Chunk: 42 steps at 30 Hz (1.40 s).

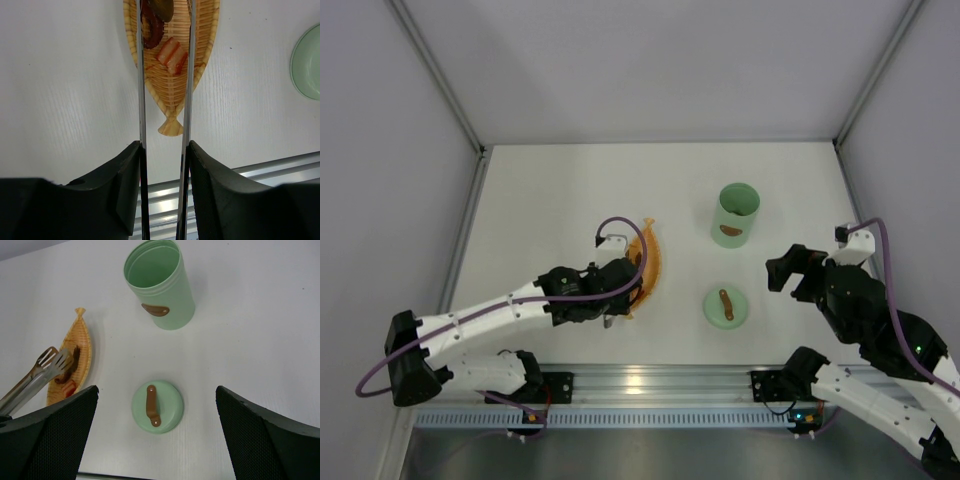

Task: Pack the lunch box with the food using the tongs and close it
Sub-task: Pick up the fake food from the plate.

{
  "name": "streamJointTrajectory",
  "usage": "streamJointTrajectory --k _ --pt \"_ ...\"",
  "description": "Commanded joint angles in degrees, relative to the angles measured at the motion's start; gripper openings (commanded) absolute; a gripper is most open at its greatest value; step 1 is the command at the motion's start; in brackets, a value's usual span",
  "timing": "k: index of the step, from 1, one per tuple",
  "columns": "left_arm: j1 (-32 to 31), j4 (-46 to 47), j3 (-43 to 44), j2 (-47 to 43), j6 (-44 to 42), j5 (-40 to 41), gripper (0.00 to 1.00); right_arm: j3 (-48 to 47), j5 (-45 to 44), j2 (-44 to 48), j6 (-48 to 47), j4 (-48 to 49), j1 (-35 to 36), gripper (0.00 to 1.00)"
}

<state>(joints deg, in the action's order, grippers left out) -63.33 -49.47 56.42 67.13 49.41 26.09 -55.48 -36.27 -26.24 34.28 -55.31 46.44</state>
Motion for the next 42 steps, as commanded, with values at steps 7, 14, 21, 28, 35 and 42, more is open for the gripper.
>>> streamJointTrajectory --k 7,14,21,28,35,42 --pt "0.0 3.4 0.0 0.2 -0.8 -0.9 0.46 0.2 -0.7 0.7 0.3 0.8 0.6 1.00" --pt "0.0 3.5 0.3 1.2 -1.3 -1.4 0.45 0.1 -1.0 0.7 0.1 0.7 0.6 0.99" --pt "0.0 3.4 0.5 2.0 -1.2 -1.5 0.45 0.1 -1.0 0.8 0.1 0.6 0.6 0.99" --pt "0.0 3.3 0.7 2.7 -1.2 -1.4 0.39 0.2 -1.3 1.1 0.1 0.5 0.6 1.00" --pt "0.0 3.2 0.8 3.0 -1.0 -1.2 0.33 0.2 -1.3 1.4 0.2 0.3 0.6 0.99" --pt "0.0 2.1 2.1 2.9 -1.2 -0.6 0.13 0.2 -1.4 1.3 0.3 0.2 0.6 1.00"
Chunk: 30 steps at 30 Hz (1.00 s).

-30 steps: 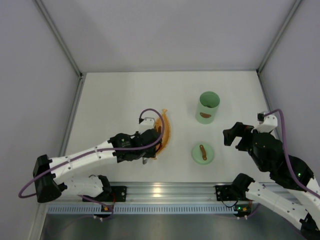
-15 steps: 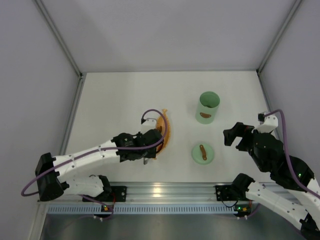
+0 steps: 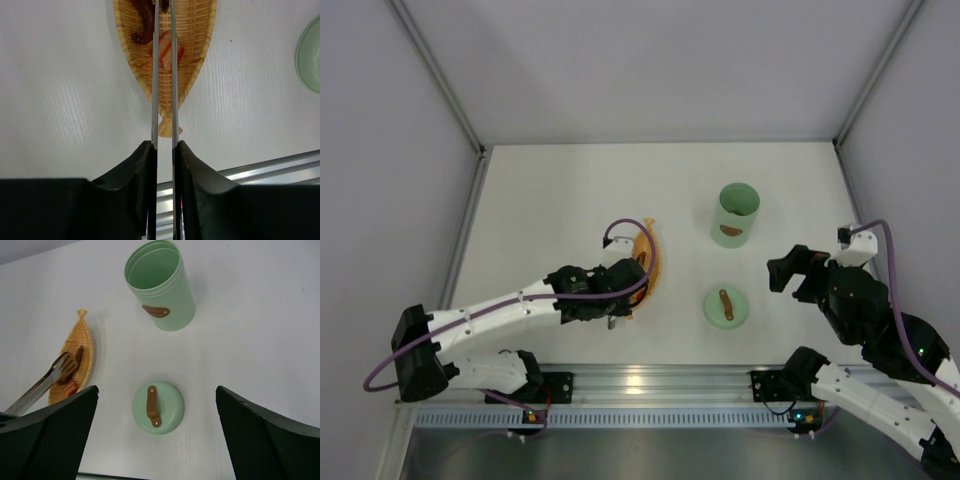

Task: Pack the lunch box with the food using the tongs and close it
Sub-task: Pick up the fake food from the plate, then place the fake food in the packing box.

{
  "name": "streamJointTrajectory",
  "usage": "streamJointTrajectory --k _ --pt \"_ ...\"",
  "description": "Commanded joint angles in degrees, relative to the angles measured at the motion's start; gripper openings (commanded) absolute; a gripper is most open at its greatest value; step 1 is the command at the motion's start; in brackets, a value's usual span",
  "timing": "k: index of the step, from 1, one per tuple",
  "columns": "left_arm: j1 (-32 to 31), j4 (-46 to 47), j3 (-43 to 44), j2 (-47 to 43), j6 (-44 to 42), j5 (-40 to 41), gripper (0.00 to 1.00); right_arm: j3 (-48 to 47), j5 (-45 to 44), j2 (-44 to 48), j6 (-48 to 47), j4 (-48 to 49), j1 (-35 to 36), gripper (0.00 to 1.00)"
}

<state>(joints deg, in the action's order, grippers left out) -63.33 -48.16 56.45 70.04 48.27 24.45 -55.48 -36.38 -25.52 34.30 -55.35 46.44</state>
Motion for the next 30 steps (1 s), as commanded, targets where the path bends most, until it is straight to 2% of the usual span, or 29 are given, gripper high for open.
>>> streamJointTrajectory --k 1,10,15,25,30 --pt "0.0 0.4 2.4 0.0 0.0 1.1 0.11 0.2 -1.2 0.6 0.2 0.2 0.6 0.99" --pt "0.0 -1.6 10.8 -0.7 -3.3 1.7 0.07 -0.6 -1.4 0.3 0.1 0.2 0.6 0.99" --pt "0.0 2.4 19.3 1.8 -7.7 -0.1 0.07 -0.8 -1.4 -0.1 0.1 0.4 0.6 0.99" --pt "0.1 13.4 38.6 18.3 -13.9 -3.4 0.07 -2.0 -2.2 -0.1 0.4 -1.2 0.6 0.99" --pt "0.1 15.6 46.3 27.1 -15.7 -4.1 0.07 -2.9 -2.6 0.5 0.7 -2.7 0.6 1.00"
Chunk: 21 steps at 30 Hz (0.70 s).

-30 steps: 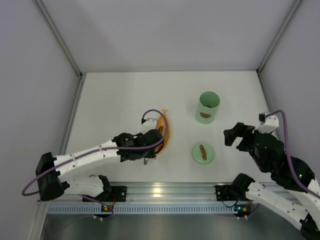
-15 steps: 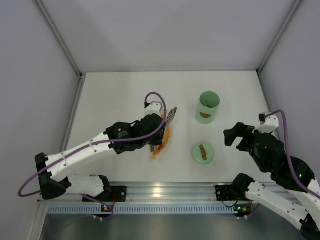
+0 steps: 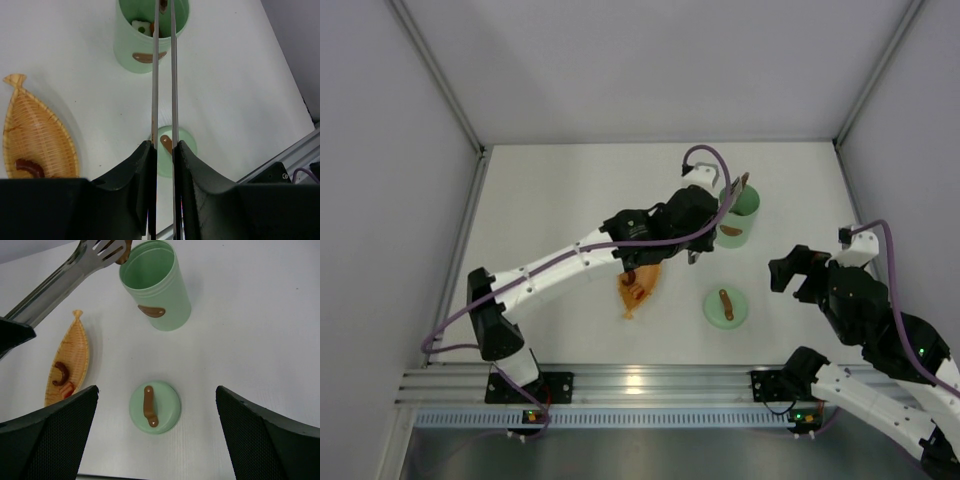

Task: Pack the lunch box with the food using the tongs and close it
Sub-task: Place the fake food in the packing box.

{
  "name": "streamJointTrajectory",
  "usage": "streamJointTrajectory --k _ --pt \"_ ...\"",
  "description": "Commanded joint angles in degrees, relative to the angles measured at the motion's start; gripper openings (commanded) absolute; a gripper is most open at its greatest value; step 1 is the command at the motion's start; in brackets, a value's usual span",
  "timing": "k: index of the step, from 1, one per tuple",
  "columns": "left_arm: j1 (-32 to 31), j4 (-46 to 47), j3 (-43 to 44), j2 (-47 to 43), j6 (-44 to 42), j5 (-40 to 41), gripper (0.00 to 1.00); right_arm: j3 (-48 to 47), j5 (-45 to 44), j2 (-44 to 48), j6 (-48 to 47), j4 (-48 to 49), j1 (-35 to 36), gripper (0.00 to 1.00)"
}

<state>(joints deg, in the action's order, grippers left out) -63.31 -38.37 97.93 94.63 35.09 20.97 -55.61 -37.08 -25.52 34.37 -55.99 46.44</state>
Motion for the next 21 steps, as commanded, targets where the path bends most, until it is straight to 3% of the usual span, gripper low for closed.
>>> streamJointTrajectory --k 1,14,21 --pt "0.2 6.5 6.3 3.5 -2.8 -0.7 0.07 -2.8 -1.9 0.6 0.5 -2.3 0.6 0.99" --pt "0.8 6.1 8.2 9.2 -2.8 2.4 0.14 -3.5 -2.7 1.8 0.4 -4.1 0.6 0.99" --pt "0.8 5.4 7.4 8.2 -2.8 2.0 0.29 -3.4 -2.7 1.4 0.4 -3.7 0.6 0.99"
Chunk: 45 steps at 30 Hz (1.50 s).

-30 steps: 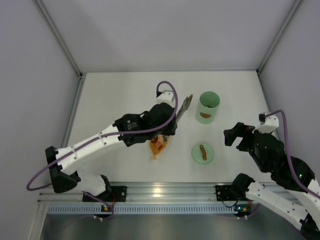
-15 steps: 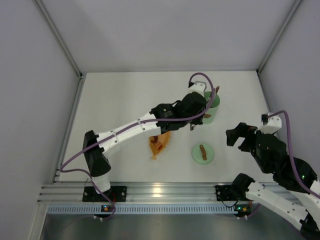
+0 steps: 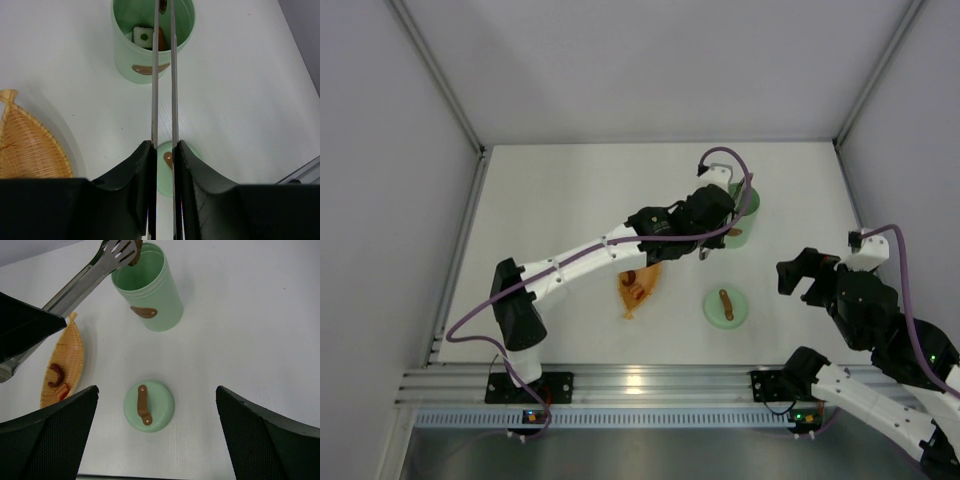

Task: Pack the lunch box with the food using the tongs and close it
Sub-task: Place the fake food in the packing box, then pick up the fake food from the plate.

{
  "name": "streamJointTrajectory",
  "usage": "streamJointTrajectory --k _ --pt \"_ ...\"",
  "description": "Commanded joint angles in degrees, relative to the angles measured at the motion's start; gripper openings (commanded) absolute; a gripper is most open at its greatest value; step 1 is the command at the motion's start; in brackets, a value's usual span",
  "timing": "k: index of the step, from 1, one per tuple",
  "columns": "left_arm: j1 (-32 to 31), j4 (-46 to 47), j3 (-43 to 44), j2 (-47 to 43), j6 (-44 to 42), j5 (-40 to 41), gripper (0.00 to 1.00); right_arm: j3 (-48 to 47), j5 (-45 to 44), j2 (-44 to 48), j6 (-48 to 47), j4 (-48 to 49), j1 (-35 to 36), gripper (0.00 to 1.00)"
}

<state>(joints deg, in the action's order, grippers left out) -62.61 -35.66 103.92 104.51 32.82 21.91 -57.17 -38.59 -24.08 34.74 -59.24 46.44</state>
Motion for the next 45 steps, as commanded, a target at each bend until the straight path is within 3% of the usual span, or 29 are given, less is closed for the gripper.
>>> streamJointTrajectory --k 1,11,16,23,37,45 --pt "0.1 2.7 1.2 -1.8 -0.7 1.0 0.30 -1.9 -1.2 -0.1 0.1 -0.4 0.6 1.00" --pt "0.1 2.7 -0.6 -3.8 -1.3 0.0 0.45 -2.0 -1.1 -0.6 -0.1 0.0 0.6 0.99" --pt "0.0 3.4 -2.2 -5.5 -1.2 -0.2 0.46 -2.1 -1.1 -1.0 -0.3 0.1 0.6 1.00" --pt "0.0 3.6 -10.7 -16.2 0.3 2.0 0.46 -1.7 -1.1 -1.1 -0.5 0.7 0.6 0.99" --pt "0.0 -11.5 -34.8 -37.1 11.6 3.7 0.45 2.0 1.1 -1.9 0.0 4.1 0.6 1.00" --pt "0.0 -17.4 -42.5 -44.0 15.9 4.5 0.45 3.5 2.1 -2.1 0.4 5.5 0.6 0.99"
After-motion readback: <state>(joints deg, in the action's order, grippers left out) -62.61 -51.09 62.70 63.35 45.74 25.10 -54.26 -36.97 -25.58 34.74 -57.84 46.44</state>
